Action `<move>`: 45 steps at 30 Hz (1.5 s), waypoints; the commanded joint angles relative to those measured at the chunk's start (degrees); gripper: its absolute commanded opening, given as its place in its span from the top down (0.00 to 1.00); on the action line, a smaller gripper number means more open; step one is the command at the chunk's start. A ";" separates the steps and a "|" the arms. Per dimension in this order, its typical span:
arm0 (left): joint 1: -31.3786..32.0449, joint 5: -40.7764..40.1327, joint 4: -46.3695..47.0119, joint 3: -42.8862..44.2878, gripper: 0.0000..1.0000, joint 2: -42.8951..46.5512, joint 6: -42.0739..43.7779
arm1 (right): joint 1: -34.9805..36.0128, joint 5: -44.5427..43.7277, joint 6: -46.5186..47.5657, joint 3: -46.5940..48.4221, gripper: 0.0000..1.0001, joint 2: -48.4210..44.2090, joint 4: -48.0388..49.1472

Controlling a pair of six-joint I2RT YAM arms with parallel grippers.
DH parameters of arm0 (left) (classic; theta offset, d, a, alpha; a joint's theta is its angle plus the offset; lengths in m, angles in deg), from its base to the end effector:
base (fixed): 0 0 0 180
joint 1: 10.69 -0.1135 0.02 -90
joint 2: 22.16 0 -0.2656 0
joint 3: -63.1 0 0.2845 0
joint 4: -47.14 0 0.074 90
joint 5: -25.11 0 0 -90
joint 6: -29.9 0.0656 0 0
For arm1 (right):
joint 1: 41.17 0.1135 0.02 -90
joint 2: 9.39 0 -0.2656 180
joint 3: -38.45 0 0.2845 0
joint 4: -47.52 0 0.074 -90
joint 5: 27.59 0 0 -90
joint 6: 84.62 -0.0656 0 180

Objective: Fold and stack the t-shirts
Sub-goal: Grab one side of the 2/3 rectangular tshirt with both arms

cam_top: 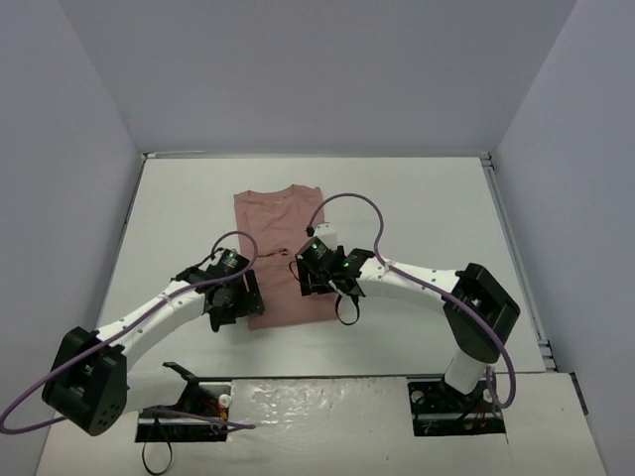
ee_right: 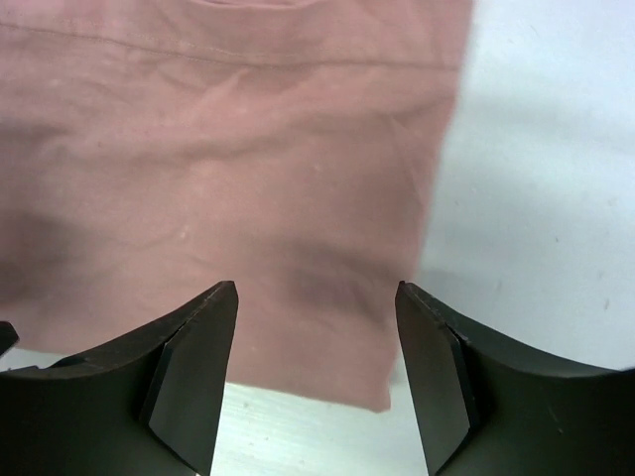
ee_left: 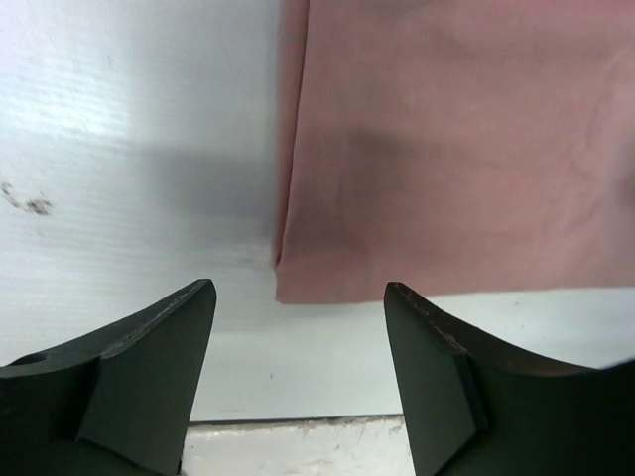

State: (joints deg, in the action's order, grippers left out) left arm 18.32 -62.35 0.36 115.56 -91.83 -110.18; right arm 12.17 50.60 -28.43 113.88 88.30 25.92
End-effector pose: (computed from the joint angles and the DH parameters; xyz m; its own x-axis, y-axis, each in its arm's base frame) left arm 0.2266 -0.1290 0.1530 -0.8890 -0.3831 -0.2509 -0.2810 0.8889 -0.3619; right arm 0.2606 0.3277 0.1732 -0.7316 -0.0708 -0.6780 -0.3490 0.8932 0.2834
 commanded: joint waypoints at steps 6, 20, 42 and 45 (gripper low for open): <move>0.96 5.44 -1.13 -2.91 0.34 -0.63 -1.91 | 0.36 -0.22 -12.30 -9.01 0.38 -5.95 -3.52; 0.88 5.63 0.99 -3.19 0.40 1.02 -1.87 | 0.71 2.58 -16.33 -11.97 0.41 -2.90 -2.36; 0.53 1.42 7.20 -5.92 0.50 -4.20 -1.78 | 2.97 4.14 -17.52 -13.47 0.47 -0.31 -2.49; 0.53 1.98 7.13 -6.00 0.52 -4.45 -1.86 | 3.42 4.34 -17.51 -13.85 0.48 0.37 -2.44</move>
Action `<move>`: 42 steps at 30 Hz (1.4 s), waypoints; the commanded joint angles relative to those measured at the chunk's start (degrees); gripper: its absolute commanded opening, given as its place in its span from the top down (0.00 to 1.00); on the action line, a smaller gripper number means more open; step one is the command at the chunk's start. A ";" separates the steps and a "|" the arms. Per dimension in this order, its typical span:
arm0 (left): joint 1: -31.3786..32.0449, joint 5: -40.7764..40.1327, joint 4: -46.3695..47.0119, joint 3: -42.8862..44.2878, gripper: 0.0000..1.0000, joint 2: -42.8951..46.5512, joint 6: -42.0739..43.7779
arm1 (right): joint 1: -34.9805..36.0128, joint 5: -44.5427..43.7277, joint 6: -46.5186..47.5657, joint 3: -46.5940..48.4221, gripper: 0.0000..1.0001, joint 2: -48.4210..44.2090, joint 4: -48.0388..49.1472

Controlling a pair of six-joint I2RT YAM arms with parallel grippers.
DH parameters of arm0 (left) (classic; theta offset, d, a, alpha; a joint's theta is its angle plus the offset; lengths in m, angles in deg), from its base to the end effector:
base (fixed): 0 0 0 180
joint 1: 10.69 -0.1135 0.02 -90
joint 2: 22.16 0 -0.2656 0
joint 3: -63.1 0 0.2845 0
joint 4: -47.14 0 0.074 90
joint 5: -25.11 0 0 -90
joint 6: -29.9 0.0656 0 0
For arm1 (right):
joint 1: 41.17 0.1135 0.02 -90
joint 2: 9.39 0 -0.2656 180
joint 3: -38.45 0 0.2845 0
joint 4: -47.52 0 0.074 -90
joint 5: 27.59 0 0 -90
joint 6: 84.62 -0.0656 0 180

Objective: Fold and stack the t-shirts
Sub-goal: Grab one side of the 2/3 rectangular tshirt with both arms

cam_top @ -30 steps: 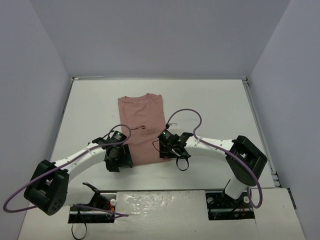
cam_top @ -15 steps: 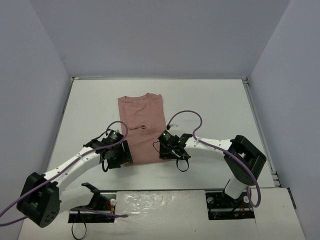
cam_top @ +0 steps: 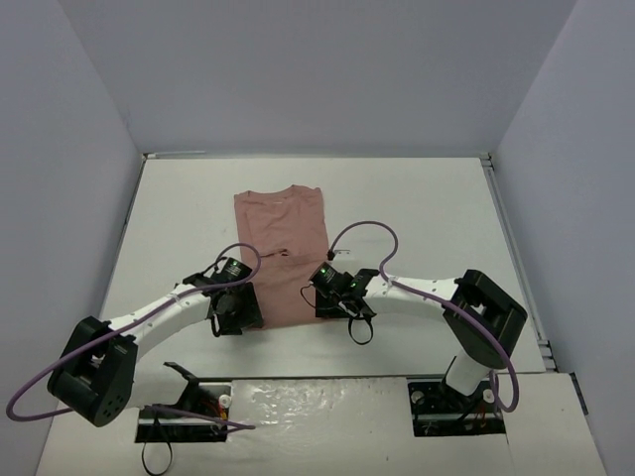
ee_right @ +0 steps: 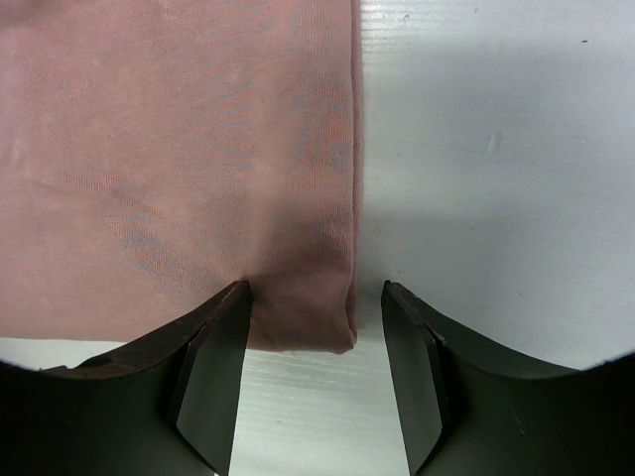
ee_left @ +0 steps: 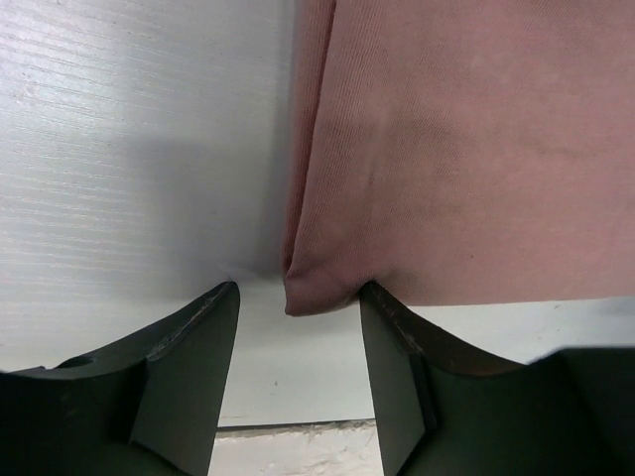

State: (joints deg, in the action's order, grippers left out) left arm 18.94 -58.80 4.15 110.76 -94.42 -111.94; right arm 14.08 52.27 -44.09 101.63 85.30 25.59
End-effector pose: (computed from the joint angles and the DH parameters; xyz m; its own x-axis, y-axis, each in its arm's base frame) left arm 0.2146 -0.1301 0.1193 -0.9107 -0.3815 -0.1584 -0.3064 0.8811 -0.3604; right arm 0.2186 0.2948 0.1182 -0.8668 0.0631 -0.4946 -0.1388 0.9222 0.3608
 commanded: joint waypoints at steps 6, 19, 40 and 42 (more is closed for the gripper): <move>-0.10 -0.81 -0.97 0.27 0.46 3.46 -0.19 | 1.79 2.76 -1.94 -2.33 0.49 3.40 -2.12; -1.24 -1.29 1.72 0.15 0.51 -0.66 1.04 | 2.23 2.67 -2.08 -2.93 0.49 3.54 -2.24; -0.95 3.89 -10.24 -0.80 1.00 11.11 1.79 | 6.73 5.00 -2.05 -4.14 1.00 -3.01 -10.90; 0.81 5.32 -12.44 -1.86 1.00 17.06 -1.96 | 7.94 4.87 -2.64 -3.85 1.00 -5.07 -14.53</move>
State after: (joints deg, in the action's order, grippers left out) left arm 17.90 -56.10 0.63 109.67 -87.18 -110.39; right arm 18.82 54.77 -45.85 99.43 83.65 27.16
